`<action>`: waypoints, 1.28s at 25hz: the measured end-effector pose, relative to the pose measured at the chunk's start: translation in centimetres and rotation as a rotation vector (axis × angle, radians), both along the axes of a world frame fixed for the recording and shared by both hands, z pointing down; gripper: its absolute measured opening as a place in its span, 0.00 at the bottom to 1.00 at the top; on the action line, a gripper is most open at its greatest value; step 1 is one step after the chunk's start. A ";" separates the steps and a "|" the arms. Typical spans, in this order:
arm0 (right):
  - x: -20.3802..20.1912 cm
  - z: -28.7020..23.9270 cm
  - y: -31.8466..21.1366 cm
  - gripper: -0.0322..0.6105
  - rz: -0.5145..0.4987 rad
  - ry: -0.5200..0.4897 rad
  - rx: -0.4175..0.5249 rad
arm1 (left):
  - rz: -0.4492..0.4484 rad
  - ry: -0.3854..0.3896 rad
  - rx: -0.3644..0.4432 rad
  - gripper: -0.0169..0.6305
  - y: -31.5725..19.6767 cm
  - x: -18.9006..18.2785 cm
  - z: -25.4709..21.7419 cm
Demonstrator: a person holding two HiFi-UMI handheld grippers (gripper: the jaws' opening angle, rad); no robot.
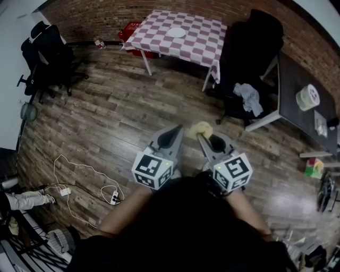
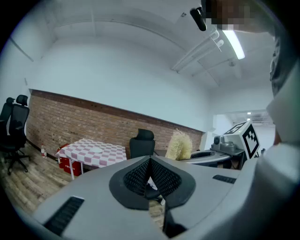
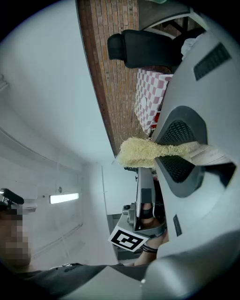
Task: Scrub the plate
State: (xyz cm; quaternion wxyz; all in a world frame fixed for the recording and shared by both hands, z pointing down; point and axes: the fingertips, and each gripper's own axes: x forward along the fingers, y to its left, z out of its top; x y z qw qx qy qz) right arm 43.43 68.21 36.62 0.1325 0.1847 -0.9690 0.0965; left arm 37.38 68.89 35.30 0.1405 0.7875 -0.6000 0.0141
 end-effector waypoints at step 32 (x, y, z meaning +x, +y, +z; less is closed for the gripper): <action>-5.2 1.4 -2.9 0.12 -0.102 0.012 -0.032 | -0.094 0.017 -0.012 0.04 -2.2 -5.1 1.0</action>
